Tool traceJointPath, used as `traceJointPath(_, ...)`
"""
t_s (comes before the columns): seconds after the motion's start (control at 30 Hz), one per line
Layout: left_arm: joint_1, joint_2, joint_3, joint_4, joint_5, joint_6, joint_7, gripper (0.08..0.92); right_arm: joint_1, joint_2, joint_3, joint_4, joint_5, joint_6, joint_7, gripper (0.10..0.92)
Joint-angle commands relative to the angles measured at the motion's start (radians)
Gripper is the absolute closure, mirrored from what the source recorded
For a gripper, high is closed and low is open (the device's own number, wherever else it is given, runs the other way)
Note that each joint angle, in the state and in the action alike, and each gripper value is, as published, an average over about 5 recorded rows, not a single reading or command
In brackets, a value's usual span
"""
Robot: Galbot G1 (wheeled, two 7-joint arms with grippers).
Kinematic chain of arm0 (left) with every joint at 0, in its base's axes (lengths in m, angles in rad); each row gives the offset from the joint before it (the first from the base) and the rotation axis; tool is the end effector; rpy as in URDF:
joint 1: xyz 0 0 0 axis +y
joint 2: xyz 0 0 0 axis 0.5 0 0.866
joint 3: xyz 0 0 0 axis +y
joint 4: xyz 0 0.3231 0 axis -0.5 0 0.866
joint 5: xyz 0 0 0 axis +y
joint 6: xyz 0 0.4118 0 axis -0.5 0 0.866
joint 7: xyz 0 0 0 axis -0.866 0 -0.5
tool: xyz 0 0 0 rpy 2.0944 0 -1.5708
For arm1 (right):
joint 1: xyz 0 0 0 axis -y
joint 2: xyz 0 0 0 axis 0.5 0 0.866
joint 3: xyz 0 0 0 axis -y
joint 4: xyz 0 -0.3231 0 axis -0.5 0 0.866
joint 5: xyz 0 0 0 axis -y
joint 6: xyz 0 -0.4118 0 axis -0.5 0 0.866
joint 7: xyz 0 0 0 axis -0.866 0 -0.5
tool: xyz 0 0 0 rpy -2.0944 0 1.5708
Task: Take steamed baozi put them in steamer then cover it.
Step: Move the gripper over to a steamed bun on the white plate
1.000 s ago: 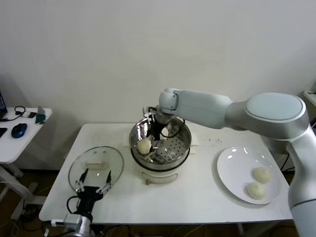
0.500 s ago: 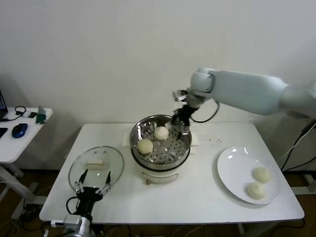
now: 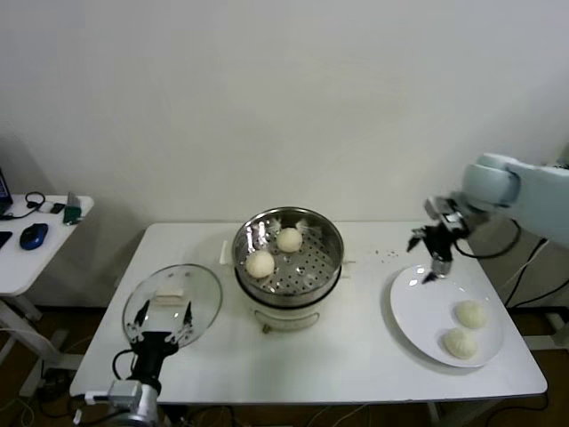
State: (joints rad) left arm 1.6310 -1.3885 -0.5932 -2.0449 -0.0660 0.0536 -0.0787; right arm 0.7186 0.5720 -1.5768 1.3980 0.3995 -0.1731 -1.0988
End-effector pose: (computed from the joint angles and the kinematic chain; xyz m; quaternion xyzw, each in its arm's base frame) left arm 0.2343 0.0496 -0.3085 0.0266 -0.9945 -0.0666 0.0760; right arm 0.5377 -0.1417 -0.1027 0.5374 -0.5348 0.5042 0.4134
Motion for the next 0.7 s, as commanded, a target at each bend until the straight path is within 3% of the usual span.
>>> traceJointPath(0.03,0.006,-0.010,-0.003,-0.010,0.001,0.020,-0.020,0.177,-0.474,-0.305,0.359,0.057,-0.300,0.031,-0.028,0.203)
traceJointPath(0.23,0.011,-0.020,-0.003,-0.008,0.014,0.022,-0.022,0.177,-0.709,-0.304,0.549,0.032,-0.380,0.036,-0.028,0.203)
traceJointPath(0.7,0.011,-0.025,-0.006,-0.002,0.021,0.025,-0.021,0.177,-0.714,-0.210,0.546,-0.060,-0.409,0.041,-0.018,0.203)
